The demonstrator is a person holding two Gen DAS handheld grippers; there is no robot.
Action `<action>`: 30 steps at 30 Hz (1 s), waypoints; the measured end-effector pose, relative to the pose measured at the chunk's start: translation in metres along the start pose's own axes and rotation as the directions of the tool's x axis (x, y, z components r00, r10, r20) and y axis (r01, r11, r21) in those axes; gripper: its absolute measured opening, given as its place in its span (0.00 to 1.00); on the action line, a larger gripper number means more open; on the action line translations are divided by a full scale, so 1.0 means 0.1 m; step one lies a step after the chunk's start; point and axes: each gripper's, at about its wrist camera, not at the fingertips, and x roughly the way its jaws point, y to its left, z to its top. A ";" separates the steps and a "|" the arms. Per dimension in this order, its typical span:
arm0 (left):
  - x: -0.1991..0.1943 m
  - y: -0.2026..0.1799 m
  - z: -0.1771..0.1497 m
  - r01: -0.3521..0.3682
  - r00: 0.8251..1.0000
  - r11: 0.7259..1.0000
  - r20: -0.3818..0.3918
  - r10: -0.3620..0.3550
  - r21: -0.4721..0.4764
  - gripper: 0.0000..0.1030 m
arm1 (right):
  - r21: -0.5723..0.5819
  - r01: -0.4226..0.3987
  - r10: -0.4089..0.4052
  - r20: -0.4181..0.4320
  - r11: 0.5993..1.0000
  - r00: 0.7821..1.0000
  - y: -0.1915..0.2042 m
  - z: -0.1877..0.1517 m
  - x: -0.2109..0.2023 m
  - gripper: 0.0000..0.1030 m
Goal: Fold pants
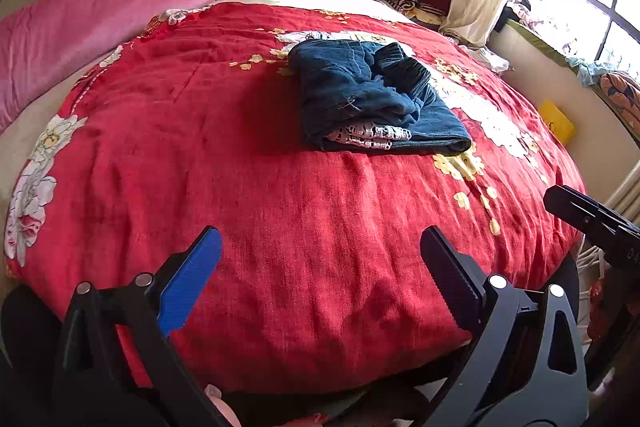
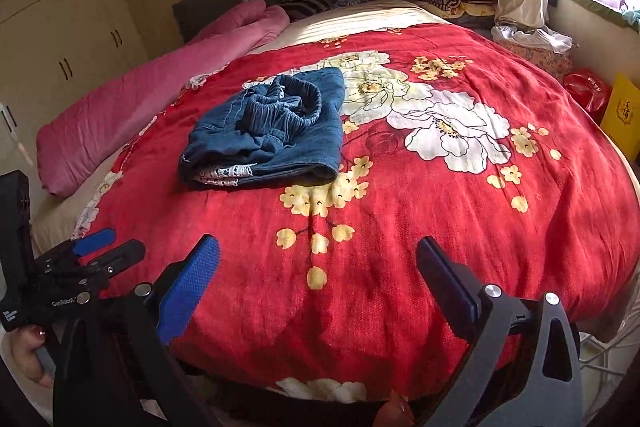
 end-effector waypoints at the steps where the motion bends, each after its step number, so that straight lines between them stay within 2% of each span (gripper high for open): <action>1: 0.00 0.00 0.00 -0.001 1.000 1.000 0.000 0.001 0.001 0.91 | 0.000 0.000 0.000 0.000 1.000 1.000 0.00 0.00 0.00 0.95; 30: 0.00 -0.01 0.00 -0.021 1.000 1.000 -0.001 0.021 0.000 0.91 | -0.015 0.021 -0.021 -0.008 1.000 1.000 0.01 -0.01 0.00 0.95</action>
